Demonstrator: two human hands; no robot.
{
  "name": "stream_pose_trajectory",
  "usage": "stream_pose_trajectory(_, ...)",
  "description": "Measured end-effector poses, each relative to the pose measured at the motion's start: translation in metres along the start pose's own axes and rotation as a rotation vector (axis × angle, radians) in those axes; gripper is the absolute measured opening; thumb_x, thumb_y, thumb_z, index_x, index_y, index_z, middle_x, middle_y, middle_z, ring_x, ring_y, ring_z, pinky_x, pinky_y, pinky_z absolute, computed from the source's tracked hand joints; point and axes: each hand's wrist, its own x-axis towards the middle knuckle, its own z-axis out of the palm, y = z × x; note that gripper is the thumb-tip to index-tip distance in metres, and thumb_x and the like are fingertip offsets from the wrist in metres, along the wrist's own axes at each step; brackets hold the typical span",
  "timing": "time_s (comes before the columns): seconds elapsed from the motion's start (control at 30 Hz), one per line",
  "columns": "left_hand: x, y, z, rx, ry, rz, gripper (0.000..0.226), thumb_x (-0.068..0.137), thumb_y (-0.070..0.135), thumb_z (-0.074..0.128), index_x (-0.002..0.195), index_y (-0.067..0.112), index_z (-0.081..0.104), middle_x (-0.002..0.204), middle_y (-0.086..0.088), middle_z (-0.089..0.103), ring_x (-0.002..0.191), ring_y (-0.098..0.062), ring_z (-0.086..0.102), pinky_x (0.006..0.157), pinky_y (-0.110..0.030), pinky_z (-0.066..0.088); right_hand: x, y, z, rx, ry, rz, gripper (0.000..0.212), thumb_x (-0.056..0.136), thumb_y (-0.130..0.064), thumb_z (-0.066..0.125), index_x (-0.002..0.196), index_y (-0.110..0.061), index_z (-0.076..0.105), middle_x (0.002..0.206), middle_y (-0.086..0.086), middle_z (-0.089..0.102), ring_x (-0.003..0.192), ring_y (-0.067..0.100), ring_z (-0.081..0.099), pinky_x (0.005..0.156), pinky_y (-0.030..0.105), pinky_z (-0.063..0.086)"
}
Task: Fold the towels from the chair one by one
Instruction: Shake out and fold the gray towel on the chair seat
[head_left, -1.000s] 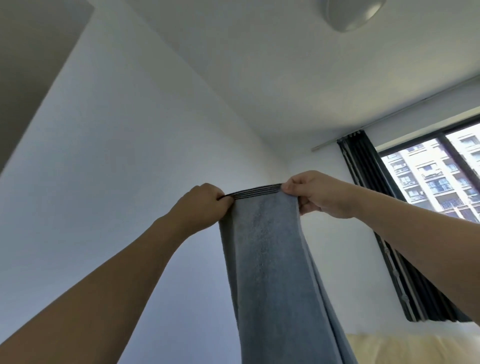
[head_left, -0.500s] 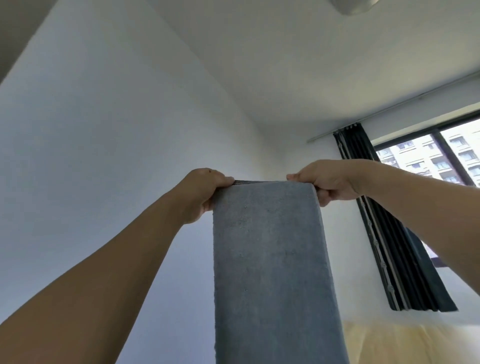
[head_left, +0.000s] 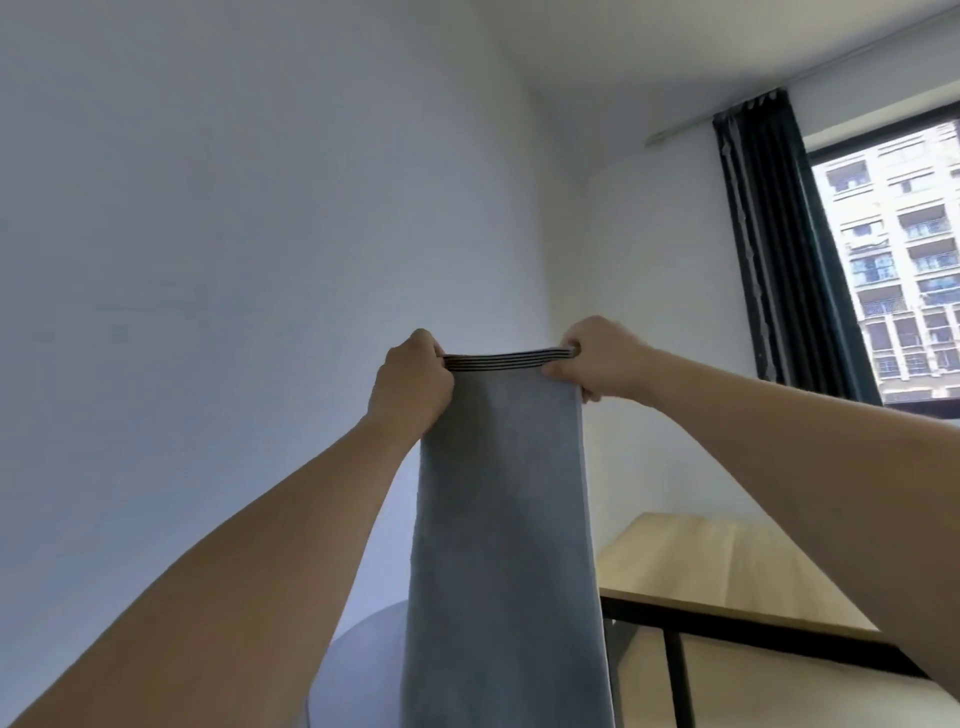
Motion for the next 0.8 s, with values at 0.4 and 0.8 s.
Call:
stream_pose_trajectory(0.4, 0.002, 0.032, -0.041, -0.300, 0.177, 0.002, 0.019, 0.097, 0.008, 0.040, 0.112, 0.008, 0.052, 0.099, 0.000, 0.052, 0.090, -0.016, 0.049, 0.075, -0.026, 0.040, -0.020, -0.022, -0.014, 0.457, 0.333, -0.106, 0.019, 0.081, -0.012, 0.072, 0.070, -0.014, 0.057, 0.073, 0.007, 0.058, 0.066, 0.019, 0.055, 0.064, 0.035, 0.053)
stream_pose_trajectory(0.8, -0.201, -0.030, 0.007, -0.325, -0.507, -0.584, 0.023, 0.092, 0.003, 0.038, 0.095, 0.002, 0.060, 0.085, -0.008, 0.056, 0.069, -0.017, 0.046, 0.063, -0.028, 0.041, -0.190, 0.046, 0.077, 0.537, -0.528, 0.635, 0.025, 0.091, -0.017, 0.062, 0.110, -0.001, 0.061, 0.091, 0.010, 0.070, 0.076, 0.021, 0.068, 0.065, 0.030, 0.058)
